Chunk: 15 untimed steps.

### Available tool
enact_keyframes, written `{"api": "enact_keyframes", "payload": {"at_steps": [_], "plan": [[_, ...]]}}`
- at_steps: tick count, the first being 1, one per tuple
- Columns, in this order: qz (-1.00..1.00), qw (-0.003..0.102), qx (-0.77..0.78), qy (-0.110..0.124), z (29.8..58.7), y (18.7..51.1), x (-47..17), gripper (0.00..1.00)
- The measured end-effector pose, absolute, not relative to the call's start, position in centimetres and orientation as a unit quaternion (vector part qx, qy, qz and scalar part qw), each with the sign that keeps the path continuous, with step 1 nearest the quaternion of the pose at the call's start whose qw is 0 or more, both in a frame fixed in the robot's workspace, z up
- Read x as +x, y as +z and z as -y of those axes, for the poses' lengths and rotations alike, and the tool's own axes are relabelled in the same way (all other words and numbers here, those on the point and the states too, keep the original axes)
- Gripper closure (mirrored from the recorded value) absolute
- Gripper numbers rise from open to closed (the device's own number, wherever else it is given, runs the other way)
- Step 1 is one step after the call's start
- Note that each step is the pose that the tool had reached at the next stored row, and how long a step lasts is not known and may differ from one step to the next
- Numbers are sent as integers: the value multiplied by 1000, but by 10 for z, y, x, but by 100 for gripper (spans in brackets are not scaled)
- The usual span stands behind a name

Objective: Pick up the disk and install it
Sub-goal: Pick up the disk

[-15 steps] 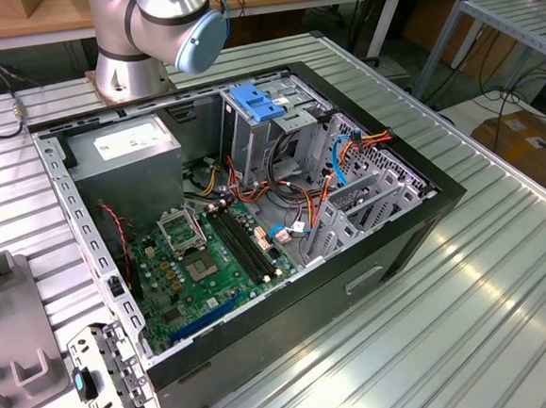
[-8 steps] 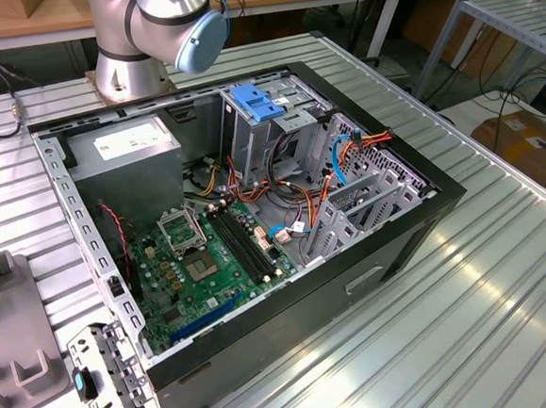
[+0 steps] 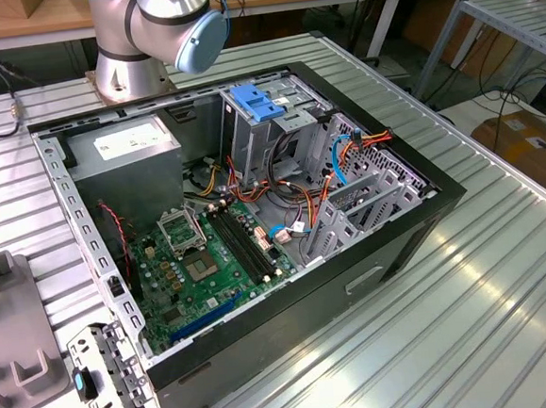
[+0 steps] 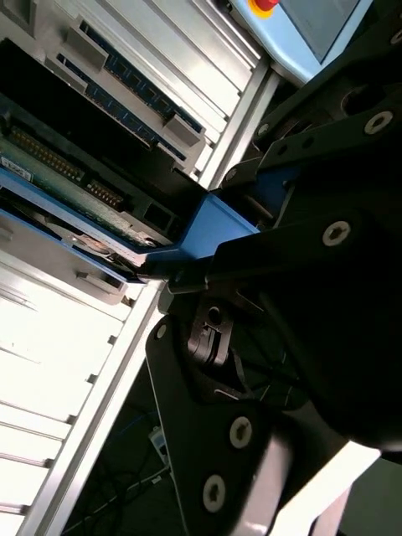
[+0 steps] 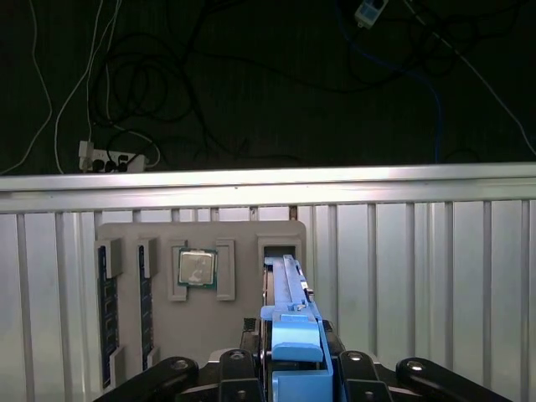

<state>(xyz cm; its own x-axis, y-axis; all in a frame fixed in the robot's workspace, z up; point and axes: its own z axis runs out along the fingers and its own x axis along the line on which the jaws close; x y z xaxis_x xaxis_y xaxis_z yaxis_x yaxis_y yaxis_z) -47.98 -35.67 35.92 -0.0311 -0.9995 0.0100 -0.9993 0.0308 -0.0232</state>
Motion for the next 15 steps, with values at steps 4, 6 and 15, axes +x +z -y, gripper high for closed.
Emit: {"api": "enact_keyframes", "payload": {"at_steps": [4,6,15], "plan": [[-718,5,-696,-12,357,362,-480,63],[-718,5,-696,-11,357,364,-480,63],[-718,5,-696,-10,357,373,-480,63]]}}
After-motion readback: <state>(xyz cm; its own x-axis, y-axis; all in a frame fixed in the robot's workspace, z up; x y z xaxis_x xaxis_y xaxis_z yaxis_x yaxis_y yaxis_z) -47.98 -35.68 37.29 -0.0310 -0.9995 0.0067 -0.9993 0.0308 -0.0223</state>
